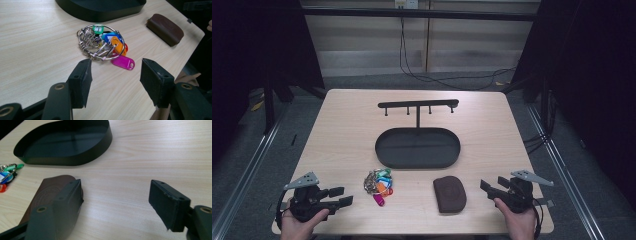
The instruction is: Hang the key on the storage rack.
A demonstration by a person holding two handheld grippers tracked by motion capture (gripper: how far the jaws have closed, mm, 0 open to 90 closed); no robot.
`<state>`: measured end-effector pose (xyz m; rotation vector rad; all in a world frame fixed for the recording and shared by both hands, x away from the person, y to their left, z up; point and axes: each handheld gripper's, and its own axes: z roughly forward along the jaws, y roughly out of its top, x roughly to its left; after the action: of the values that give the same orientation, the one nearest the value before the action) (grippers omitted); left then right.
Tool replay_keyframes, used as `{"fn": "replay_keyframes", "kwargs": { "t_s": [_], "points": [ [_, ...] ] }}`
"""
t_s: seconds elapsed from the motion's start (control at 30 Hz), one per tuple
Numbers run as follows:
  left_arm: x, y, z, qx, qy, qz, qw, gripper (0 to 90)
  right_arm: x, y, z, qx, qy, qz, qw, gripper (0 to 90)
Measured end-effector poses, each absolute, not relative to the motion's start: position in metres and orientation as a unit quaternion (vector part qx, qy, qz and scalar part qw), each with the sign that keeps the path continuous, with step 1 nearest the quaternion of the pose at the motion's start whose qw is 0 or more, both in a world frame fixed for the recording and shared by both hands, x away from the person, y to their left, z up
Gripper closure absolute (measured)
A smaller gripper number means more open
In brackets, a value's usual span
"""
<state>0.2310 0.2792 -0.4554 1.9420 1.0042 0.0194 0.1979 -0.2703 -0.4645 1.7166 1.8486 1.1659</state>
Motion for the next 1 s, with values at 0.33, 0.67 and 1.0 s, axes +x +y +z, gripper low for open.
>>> {"fn": "replay_keyframes", "kwargs": {
  "t_s": [0.33,0.67,1.0],
  "points": [
    [0.233,0.274,-0.455,0.810,0.391,0.001,0.438,55.6,0.200,-0.274,-0.465,0.613,0.649,0.412,0.182,27.2],
    [0.231,0.262,-0.448,0.807,0.398,-0.016,0.436,58.0,0.198,-0.273,-0.466,0.610,0.658,0.408,0.168,22.8],
    [0.246,0.240,-0.444,0.829,0.393,-0.016,0.397,48.3,0.202,-0.272,-0.469,0.611,0.662,0.405,0.154,22.2]
  ]
}}
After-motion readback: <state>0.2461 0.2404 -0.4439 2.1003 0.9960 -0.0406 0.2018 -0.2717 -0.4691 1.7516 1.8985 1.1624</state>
